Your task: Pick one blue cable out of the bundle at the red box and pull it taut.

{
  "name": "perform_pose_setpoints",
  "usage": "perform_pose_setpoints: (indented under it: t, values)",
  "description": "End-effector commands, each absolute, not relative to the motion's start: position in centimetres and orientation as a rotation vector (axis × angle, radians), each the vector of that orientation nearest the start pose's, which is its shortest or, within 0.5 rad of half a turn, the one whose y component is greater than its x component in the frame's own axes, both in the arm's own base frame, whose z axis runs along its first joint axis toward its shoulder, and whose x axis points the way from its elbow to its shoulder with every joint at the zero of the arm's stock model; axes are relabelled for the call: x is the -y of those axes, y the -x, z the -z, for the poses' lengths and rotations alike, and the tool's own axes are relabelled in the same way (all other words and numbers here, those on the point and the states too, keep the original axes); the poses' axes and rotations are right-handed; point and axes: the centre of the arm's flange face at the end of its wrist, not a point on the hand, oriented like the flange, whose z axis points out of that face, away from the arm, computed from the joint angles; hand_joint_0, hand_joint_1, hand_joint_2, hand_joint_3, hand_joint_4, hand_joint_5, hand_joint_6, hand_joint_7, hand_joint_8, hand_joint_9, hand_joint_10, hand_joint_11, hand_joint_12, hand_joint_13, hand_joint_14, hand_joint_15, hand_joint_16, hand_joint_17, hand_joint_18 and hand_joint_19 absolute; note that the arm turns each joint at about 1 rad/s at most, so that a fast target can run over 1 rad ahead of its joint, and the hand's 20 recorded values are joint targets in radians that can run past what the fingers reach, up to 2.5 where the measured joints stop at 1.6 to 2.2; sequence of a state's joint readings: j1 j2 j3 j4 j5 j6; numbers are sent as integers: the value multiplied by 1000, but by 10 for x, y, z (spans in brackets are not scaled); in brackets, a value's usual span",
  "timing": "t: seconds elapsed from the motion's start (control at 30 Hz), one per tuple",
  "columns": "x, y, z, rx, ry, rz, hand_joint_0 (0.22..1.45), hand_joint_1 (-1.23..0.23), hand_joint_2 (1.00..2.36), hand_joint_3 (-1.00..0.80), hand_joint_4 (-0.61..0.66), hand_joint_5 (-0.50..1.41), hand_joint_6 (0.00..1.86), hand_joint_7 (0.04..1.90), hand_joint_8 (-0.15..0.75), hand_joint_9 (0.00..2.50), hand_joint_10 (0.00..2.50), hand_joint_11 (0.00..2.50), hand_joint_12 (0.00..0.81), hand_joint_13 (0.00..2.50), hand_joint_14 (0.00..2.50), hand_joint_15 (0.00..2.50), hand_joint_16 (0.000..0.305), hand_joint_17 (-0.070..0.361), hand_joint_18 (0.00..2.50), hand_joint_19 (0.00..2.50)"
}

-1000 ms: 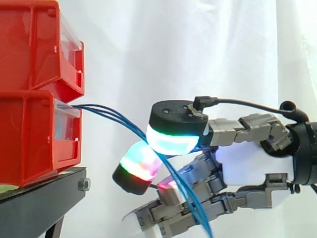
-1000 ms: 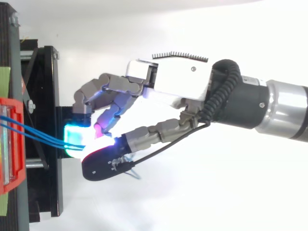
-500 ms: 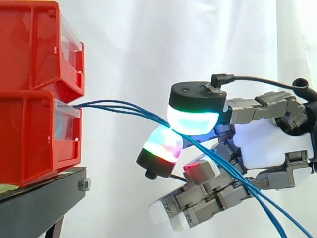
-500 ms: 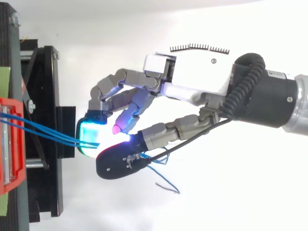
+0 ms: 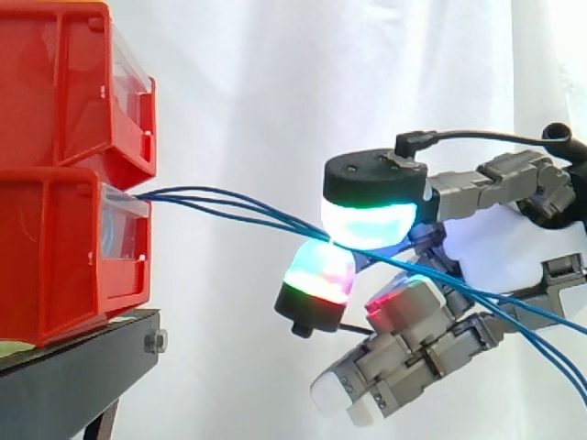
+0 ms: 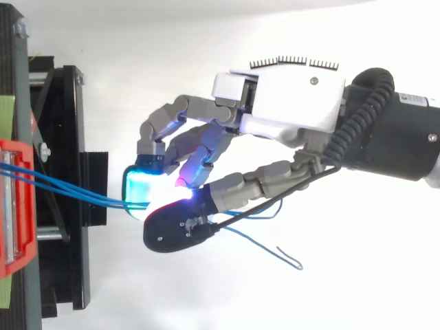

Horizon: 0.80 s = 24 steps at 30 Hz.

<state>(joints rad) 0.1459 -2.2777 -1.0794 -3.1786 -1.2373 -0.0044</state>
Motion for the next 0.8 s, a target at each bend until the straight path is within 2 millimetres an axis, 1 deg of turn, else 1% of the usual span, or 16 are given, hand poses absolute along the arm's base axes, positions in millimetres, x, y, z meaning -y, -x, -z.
perform_pose_setpoints:
  t: [0.0, 0.13, 0.27, 0.57, 0.77]
  values:
    - [58, -740, -281, -1284, -1431, -887, 621, -768, 1020, -149, 77, -182, 882, 916, 310, 1230, 12, 1403, 346, 621, 13, 321, 55, 123, 401, 223]
    - [56, -740, -281, -1287, -1429, -889, 635, -842, 1019, -170, 55, -181, 878, 890, 303, 1204, 12, 1420, 346, 635, 13, 324, 54, 122, 430, 223]
    - [56, -740, -281, -1287, -1429, -889, 658, -911, 1018, -218, 55, -184, 879, 930, 301, 1192, 14, 1407, 346, 645, 13, 335, 54, 122, 454, 226]
    - [55, -740, -281, -1288, -1429, -890, 679, -928, 1015, -285, 69, -188, 887, 899, 304, 1169, 12, 1416, 346, 654, 13, 336, 54, 122, 478, 223]
    - [54, -740, -281, -1288, -1428, -890, 676, -929, 1015, -292, 73, -189, 886, 885, 294, 1174, 11, 1470, 346, 664, 14, 342, 54, 122, 488, 231]
